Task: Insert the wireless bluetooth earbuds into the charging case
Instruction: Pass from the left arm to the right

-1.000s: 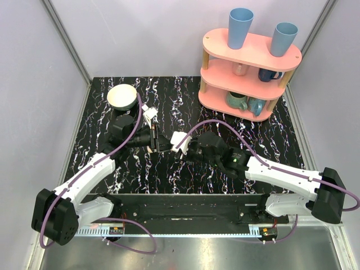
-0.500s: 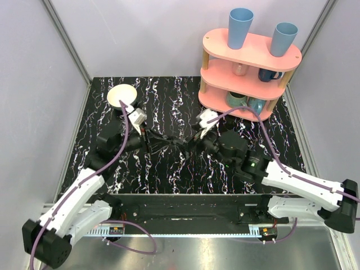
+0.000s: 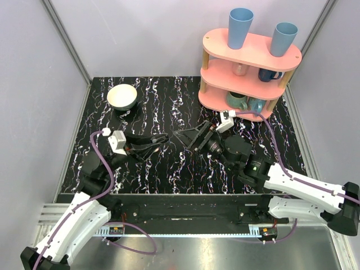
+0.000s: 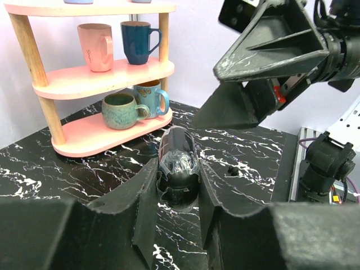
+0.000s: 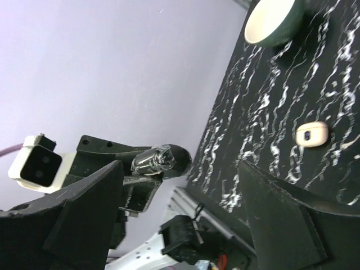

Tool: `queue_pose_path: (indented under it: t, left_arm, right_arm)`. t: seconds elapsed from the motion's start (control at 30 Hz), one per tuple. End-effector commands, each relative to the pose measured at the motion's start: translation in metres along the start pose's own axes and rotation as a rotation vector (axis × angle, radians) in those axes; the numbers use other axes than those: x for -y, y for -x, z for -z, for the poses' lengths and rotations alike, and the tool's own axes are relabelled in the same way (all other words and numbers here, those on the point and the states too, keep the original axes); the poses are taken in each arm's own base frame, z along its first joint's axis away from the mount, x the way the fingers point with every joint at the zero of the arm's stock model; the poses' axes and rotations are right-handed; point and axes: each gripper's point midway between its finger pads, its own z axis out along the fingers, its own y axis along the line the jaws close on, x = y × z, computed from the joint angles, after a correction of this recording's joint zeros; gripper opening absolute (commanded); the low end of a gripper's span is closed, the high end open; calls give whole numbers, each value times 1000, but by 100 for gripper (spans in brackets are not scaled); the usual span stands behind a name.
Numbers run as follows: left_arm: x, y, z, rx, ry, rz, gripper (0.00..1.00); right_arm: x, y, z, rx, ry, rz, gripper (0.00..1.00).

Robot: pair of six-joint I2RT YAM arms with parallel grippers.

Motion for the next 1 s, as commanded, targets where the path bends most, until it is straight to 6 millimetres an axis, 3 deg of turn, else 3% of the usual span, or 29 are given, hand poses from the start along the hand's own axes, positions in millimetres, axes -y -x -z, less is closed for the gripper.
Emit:
queue_pose_path:
  t: [0.0, 0.4, 0.53, 0.73, 0.87, 0.97]
  left_arm:
    - [3, 26, -4, 106, -19, -81, 0]
    - [9, 22, -5, 107, -51, -51, 0]
    - [7, 20, -5, 104, -34, -44, 0]
    - [4, 20, -4, 105, -16, -46, 0]
    - [4, 19, -5, 96, -17, -42, 0]
    - [3, 16, -6, 70, -12, -17, 9]
  right_arm:
    - [-28, -4, -8, -22, 81, -226, 89]
    - [-37, -36, -34, -124, 152, -332, 78]
    - [-41, -43, -39, -151, 174, -339, 63]
    - [-40, -40, -37, -134, 175, -350, 50]
    - [-36, -36, -35, -115, 166, -351, 32]
    - [-36, -34, -33, -102, 175, -355, 19]
